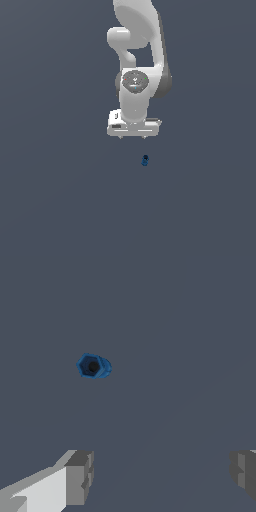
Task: Pick up the object and move it to a goal position.
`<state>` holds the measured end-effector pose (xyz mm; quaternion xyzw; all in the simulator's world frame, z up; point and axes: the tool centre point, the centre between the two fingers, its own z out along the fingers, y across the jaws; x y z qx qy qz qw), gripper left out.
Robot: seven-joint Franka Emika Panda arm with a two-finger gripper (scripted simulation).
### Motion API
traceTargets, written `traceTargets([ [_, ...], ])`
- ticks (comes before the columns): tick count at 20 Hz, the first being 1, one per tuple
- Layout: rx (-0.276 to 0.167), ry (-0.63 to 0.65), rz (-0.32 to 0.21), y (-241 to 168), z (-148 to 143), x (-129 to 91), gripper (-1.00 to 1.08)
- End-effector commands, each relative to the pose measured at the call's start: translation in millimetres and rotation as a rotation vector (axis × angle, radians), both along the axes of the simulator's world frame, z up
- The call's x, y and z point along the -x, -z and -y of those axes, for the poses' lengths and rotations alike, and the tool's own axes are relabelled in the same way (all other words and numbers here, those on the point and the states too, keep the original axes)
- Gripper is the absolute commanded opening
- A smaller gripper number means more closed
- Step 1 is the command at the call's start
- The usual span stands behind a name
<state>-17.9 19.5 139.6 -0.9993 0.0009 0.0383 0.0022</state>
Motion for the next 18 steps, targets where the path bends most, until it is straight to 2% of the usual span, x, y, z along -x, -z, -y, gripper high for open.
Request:
traceTargets([
  [1, 0.002, 0.025, 0.004, 2.7, -3.7, -4.2, 1.00],
  [18, 0.017, 0.323, 0.059, 36.6, -47.8, -49.8, 1.00],
])
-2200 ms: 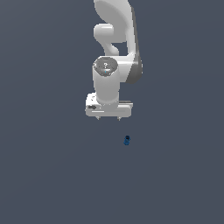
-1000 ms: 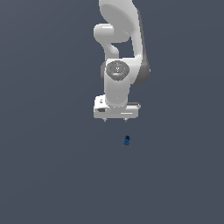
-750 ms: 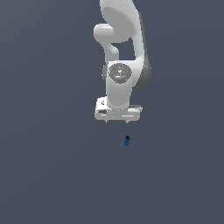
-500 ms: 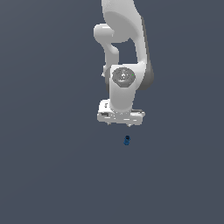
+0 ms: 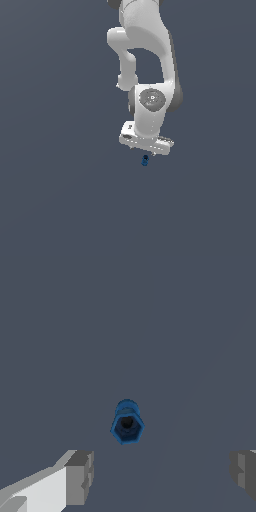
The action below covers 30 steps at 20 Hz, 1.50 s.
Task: Pick up the object and move it to a goal position.
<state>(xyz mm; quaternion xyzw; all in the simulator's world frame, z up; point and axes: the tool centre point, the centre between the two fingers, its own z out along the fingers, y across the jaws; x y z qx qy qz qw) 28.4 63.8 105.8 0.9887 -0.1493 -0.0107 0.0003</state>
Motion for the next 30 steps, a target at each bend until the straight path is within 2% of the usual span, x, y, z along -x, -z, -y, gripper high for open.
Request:
traceTargets([
  [1, 0.002, 0.038, 0.008, 4.4, -5.6, -5.4, 1.00],
  [8, 0.004, 0.097, 0.019, 11.7, -15.3, -13.3, 1.00],
  [16, 0.004, 0.102, 0.020, 16.1, -16.7, -13.9, 1.00],
  [25, 0.004, 0.105, 0.021, 56.0, -16.8, -13.0, 1.00],
  [30, 0.004, 0.106, 0.021, 63.2, -17.0, -14.2, 1.00],
])
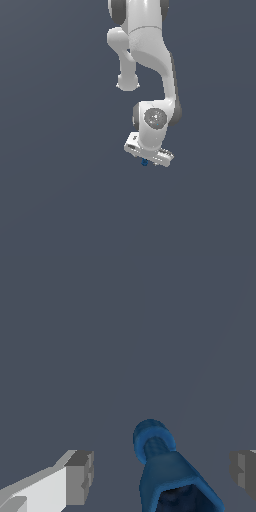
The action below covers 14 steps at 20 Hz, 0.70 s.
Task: Pick up the object and move it to a goal position.
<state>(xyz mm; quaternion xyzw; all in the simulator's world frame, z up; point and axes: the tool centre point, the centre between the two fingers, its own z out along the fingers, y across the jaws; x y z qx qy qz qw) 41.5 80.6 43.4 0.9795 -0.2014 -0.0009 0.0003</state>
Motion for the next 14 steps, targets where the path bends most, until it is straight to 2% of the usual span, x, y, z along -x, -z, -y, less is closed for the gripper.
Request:
traceTargets([
  [1, 0.000, 0.000, 0.002, 0.6, -0.2, -1.2, 1.00],
  [2, 0.000, 0.000, 0.002, 0.6, -0.2, -1.2, -1.00],
  [14, 0.000, 0.000, 0.002, -0.5, 0.2, -1.1, -1.00],
])
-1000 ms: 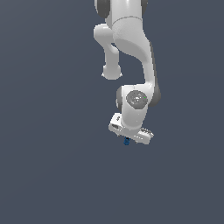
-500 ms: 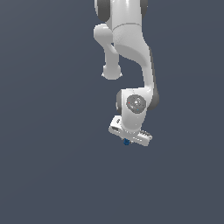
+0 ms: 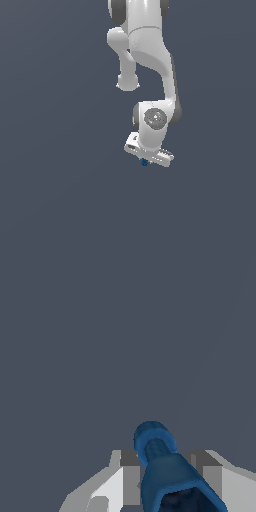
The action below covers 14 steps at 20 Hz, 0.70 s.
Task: Pick up the object and move it to a goal position.
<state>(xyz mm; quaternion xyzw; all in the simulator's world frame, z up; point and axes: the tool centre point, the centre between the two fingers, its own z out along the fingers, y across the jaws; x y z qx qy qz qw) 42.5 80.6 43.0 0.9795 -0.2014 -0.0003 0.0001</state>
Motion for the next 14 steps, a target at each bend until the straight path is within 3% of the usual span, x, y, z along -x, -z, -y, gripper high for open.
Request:
traceTargets([
  [1, 0.000, 0.000, 0.000, -2.3, 0.7, 0.0, -1.00],
  [8, 0.000, 0.000, 0.000, -28.0, 10.0, 1.6, -1.00],
  [14, 0.000, 0.001, 0.000, -74.5, 27.1, 4.3, -1.00],
])
